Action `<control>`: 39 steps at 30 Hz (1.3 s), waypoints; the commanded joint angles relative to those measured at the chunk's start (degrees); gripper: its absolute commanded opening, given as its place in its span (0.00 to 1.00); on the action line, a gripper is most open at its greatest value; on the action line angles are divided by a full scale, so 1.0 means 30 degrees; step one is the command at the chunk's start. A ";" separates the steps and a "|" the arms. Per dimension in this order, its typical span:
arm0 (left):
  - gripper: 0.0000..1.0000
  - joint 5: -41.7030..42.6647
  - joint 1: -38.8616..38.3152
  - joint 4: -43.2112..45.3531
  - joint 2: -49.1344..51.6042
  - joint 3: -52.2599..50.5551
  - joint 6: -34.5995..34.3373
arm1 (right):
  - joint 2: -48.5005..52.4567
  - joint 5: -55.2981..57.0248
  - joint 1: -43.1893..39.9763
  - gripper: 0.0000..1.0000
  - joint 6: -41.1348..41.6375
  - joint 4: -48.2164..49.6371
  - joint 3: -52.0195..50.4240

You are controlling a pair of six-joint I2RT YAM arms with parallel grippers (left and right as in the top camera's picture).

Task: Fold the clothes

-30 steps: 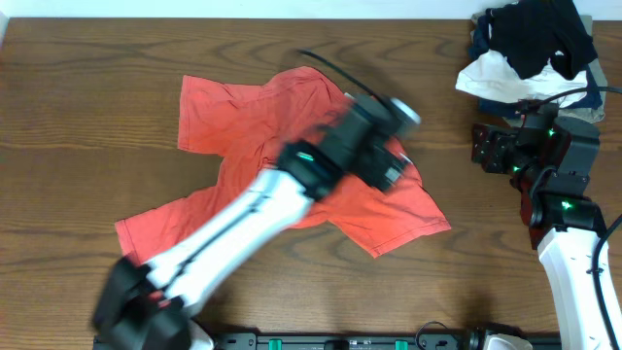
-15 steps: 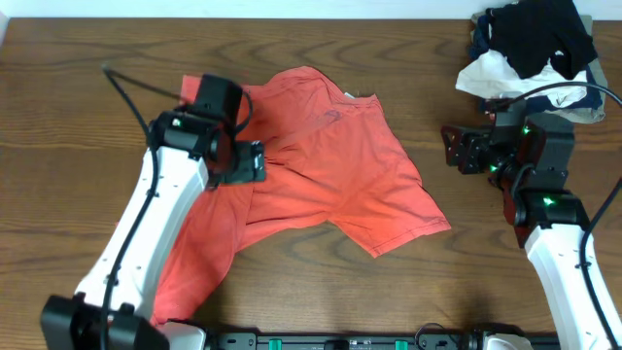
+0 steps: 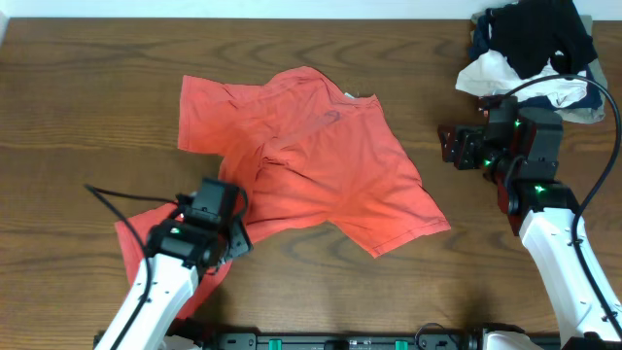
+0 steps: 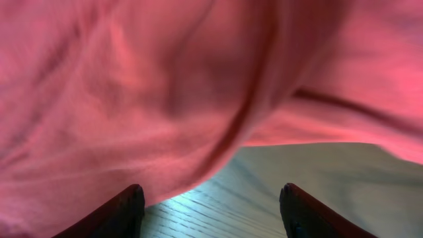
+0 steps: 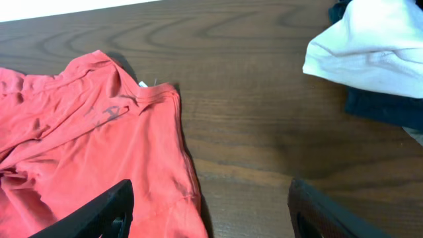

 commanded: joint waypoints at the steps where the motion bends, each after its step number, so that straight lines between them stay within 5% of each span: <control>1: 0.66 -0.0335 -0.0044 0.0605 0.1056 -0.0903 -0.1902 | 0.0051 -0.0131 0.0226 0.72 0.0102 -0.0036 0.0262; 15: 0.61 -0.0597 -0.0044 0.2885 0.7431 -0.1158 -0.2521 | 0.0051 -0.0124 0.0226 0.72 0.0095 -0.0146 0.0262; 24: 0.06 -0.0605 -0.0044 0.2900 0.7468 -0.1035 -0.2477 | 0.0051 -0.0117 0.0226 0.72 0.0095 -0.0146 0.0262; 39: 0.06 -0.1056 0.0750 -0.3424 0.7155 0.7380 0.4772 | 0.0051 -0.0124 0.0226 0.71 0.0102 -0.0168 0.0262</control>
